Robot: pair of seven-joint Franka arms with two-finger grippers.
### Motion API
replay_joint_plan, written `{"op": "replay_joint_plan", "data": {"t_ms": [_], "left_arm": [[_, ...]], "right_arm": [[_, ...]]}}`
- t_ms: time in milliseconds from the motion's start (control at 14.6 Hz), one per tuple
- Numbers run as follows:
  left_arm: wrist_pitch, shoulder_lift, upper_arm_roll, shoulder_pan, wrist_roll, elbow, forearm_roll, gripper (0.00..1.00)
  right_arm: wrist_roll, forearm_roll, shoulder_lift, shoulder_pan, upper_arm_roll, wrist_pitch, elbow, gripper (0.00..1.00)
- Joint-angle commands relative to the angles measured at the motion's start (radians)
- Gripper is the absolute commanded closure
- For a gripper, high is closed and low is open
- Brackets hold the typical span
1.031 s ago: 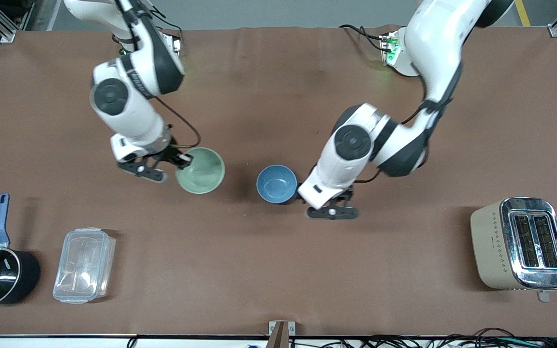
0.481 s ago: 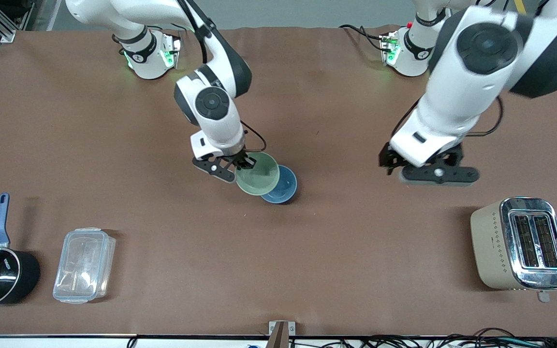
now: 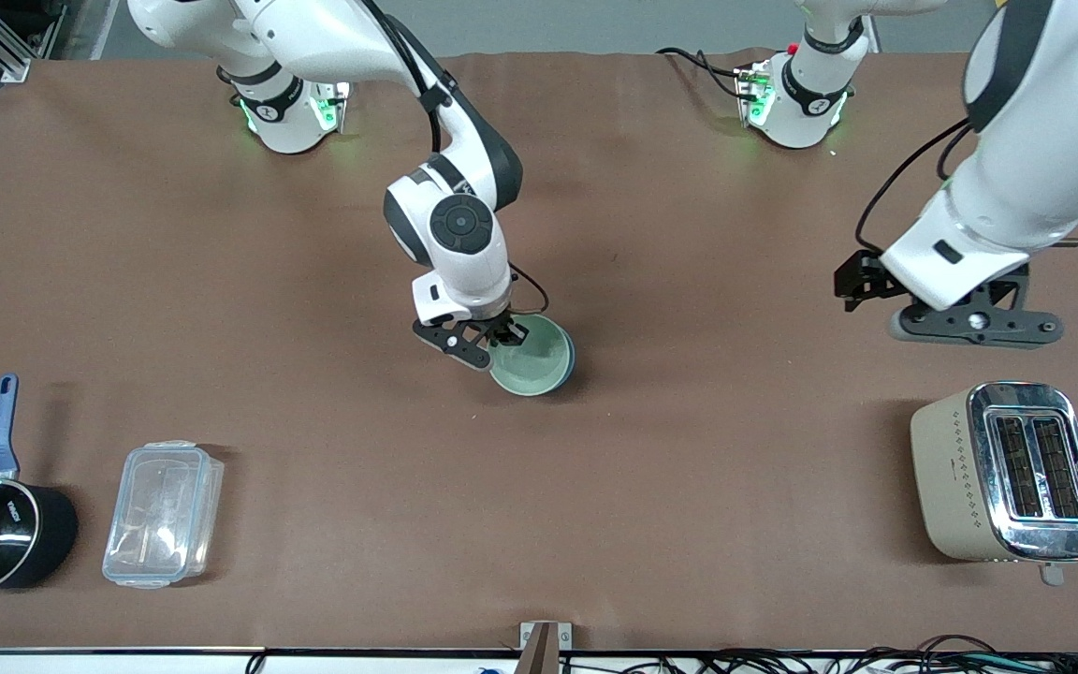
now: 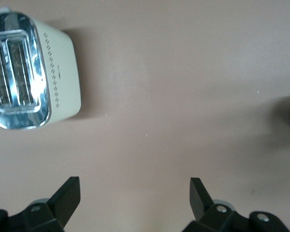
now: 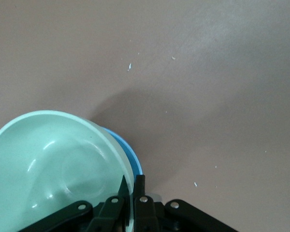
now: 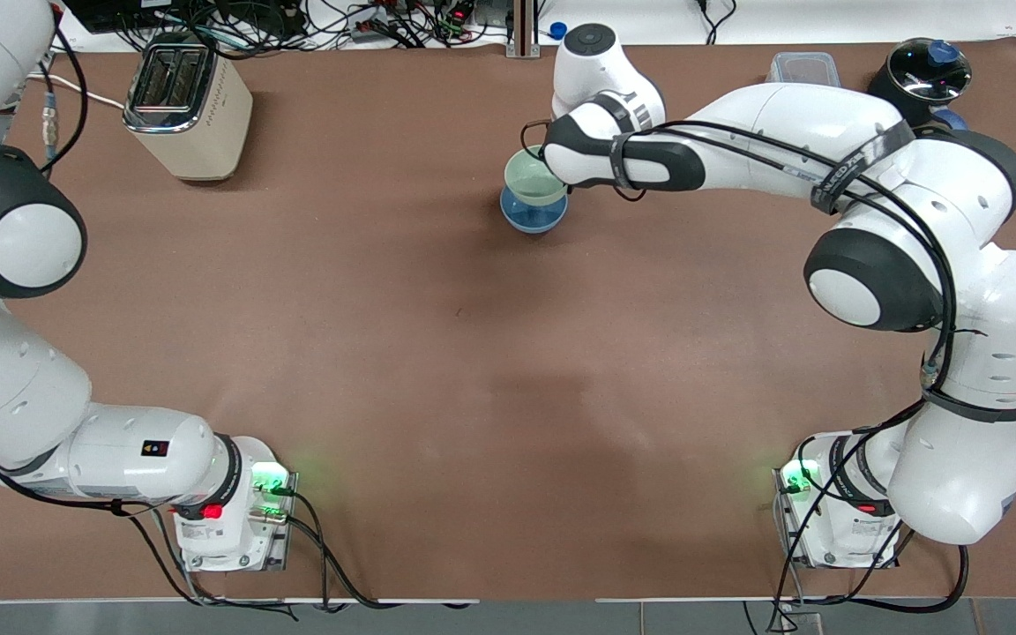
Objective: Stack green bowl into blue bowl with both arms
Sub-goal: 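Lower the green bowl into the blue bowl while the left gripper withdraws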
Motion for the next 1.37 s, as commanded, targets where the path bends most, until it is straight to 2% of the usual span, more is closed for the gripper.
{"op": "replay_joint_plan", "data": {"t_ms": [0,137,275,481,618,824,1305], "left_arm": [[-0.05,-0.099,0.003,0.056,0.014,-0.008,-0.076,0.0],[-0.05,-0.167,0.02,0.082,0.041,-0.084,-0.136,0.0],[-0.047,-0.215,0.058,0.048,0.113,-0.158,-0.134,0.0],[-0.031,-0.221,0.152,0.004,0.119,-0.177,-0.137,0.0],[-0.029,-0.227,0.186,-0.024,0.121,-0.178,-0.13,0.0],[-0.024,-0.243,0.187,-0.019,0.123,-0.198,-0.139,0.0],[0.046,-0.336,0.184,0.002,0.126,-0.339,-0.168,0.0]], "right_arm": [[0.021,0.01,0.02,0.018,-0.012,0.018,0.016,0.98],[0.021,0.011,0.02,0.031,-0.012,0.014,0.013,0.98],[0.023,0.01,0.022,0.031,-0.012,0.015,0.011,0.98],[0.026,0.01,0.043,0.034,-0.012,0.021,0.013,0.98],[0.024,0.008,0.045,0.043,-0.012,0.021,0.011,0.98],[0.024,0.007,0.046,0.043,-0.012,0.023,0.011,0.98],[0.027,0.008,0.052,0.06,-0.012,0.023,0.011,0.97]]}}
